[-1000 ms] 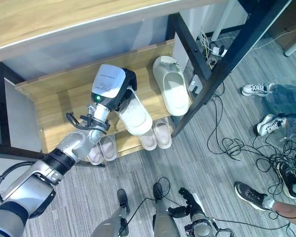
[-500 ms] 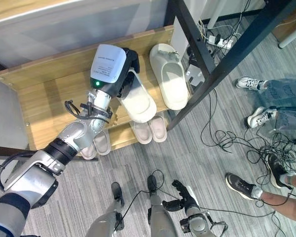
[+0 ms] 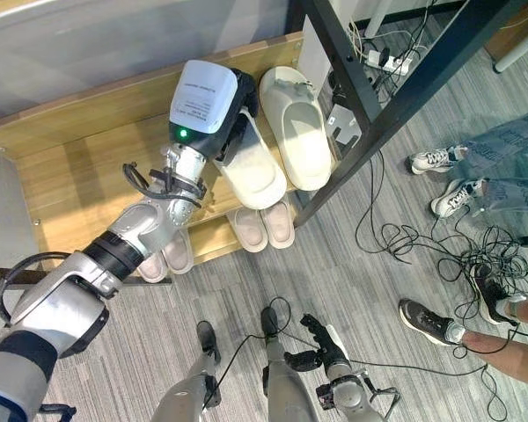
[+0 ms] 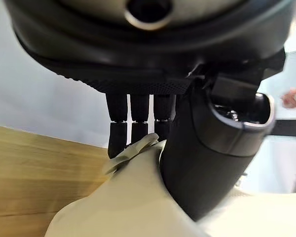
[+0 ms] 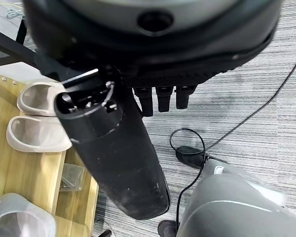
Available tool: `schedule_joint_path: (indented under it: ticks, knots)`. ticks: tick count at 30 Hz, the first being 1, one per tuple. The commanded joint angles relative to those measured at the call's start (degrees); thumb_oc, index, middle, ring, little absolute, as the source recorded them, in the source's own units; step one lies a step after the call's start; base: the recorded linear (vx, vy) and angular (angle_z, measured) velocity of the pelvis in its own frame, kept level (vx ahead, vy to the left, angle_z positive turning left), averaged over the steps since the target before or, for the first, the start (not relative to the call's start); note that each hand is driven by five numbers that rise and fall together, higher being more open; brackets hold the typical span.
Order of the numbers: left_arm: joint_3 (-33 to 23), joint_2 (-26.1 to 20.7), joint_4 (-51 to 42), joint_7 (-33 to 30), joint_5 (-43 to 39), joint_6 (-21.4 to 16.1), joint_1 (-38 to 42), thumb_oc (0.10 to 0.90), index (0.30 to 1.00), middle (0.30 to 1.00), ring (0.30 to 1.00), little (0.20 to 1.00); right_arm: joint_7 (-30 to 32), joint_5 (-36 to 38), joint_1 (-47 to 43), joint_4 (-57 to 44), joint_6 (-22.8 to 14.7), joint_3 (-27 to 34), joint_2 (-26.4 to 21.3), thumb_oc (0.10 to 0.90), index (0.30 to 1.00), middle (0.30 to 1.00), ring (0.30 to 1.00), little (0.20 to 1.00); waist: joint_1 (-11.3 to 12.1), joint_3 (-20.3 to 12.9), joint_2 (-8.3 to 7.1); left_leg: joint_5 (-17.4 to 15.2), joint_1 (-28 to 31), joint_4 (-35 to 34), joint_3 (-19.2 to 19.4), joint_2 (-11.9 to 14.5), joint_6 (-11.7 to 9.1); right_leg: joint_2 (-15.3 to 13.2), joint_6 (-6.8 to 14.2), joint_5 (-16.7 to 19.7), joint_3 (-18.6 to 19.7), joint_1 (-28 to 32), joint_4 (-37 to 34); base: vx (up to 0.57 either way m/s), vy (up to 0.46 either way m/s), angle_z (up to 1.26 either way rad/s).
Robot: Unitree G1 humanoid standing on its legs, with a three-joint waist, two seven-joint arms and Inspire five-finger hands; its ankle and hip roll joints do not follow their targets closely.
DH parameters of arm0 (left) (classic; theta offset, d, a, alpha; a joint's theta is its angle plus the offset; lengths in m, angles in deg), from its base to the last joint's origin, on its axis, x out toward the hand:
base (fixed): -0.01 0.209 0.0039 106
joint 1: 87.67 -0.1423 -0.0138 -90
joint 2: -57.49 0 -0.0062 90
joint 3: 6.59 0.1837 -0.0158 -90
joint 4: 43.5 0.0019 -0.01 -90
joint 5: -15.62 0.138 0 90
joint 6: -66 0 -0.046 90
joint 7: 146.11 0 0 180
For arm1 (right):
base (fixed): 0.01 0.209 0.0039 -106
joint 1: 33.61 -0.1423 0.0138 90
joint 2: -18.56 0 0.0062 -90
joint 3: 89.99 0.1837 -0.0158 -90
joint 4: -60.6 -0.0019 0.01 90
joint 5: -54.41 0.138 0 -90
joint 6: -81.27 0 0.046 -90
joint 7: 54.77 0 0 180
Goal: Arrange the slippers neatly on the shoe rack.
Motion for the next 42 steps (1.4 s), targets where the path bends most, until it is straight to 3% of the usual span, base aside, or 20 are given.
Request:
schedule_joint_path:
  ticks: [1,2,3,10,21,32,42]
  knots:
    - [-0.9,3.4,5.9,-2.8,-1.9,-1.1,11.3,0.544,0.516,0.516,0.516,0.516,0.7,1.2,-0.3,-3.0,-2.7,0.8,-4.7,0.8,0.9,0.9,0.9,0.9,-0.7,-0.4,2.46,-4.7,1.5,-0.4,-3.3,0.0,-2.4,-2.0,4.8,-4.5,-4.5,2.2,1.4,0.0,0.0,0.0]
    - [-0.5,3.4,6.4,-2.7,-1.7,-0.9,11.9,0.544,0.516,0.516,0.516,0.516,0.7,1.2,-0.4,-2.9,-2.7,0.5,-4.7,0.8,0.9,0.9,0.9,0.9,-0.8,-0.4,2.46,-4.7,1.4,-0.4,-3.2,0.1,-2.5,-2.1,4.8,-4.5,-4.5,2.2,1.4,0.0,0.0,0.0]
    - [0.0,3.2,7.0,-2.7,-1.5,-0.8,12.5,0.8,0.9,0.9,0.9,0.9,0.5,1.2,-0.6,-3.0,-2.8,0.4,-4.8,0.8,0.9,0.9,0.9,0.9,-0.8,-0.4,2.41,-4.7,1.4,-0.4,-3.2,0.1,-2.5,-2.0,4.8,-4.5,-4.5,2.1,1.4,0.0,0.0,0.0]
    - [-0.6,2.5,9.1,-2.8,-2.3,0.4,14.6,0.8,0.9,0.9,0.9,0.9,-0.2,1.3,-0.1,-2.1,-2.7,-0.2,-4.2,0.8,0.9,0.9,0.9,0.9,-0.7,-0.6,2.52,-4.9,1.8,-0.4,-3.4,0.0,-2.4,-1.9,4.9,-4.7,-4.7,2.4,1.4,0.0,0.0,0.0]
    - [-5.7,3.4,0.9,1.8,-4.9,-1.6,7.1,0.8,0.9,0.9,0.9,0.9,-1.5,1.4,0.4,-1.1,-1.3,0.7,-2.4,0.8,0.9,0.9,0.9,0.9,1.0,-1.1,2.9,-5.4,4.6,-0.4,-4.0,-0.3,-2.2,-1.8,4.5,-5.8,-5.6,5.2,2.0,-0.02,-0.01,0.01]
    - [-6.2,4.5,2.3,4.0,-5.1,-1.3,6.2,0.8,0.9,0.9,0.9,0.9,-2.0,1.8,-0.2,3.4,-0.1,0.7,-1.1,0.8,0.9,0.9,0.9,0.9,1.6,-2.1,3.56,-5.3,5.5,-0.4,-4.1,-0.2,-2.1,-1.6,4.1,-6.2,-5.3,6.0,2.0,-0.02,-0.019,0.01]
    - [-5.6,5.2,1.7,5.9,-5.4,-2.6,1.3,0.8,0.9,0.9,0.9,0.9,-2.6,1.5,1.0,8.5,1.5,1.1,0.8,0.8,0.9,0.9,0.9,0.9,1.9,-5.9,3.91,-6.3,9.4,-0.4,-4.4,0.2,-2.3,-1.1,3.9,-7.8,-5.7,9.7,2.5,0.03,-0.032,0.0]
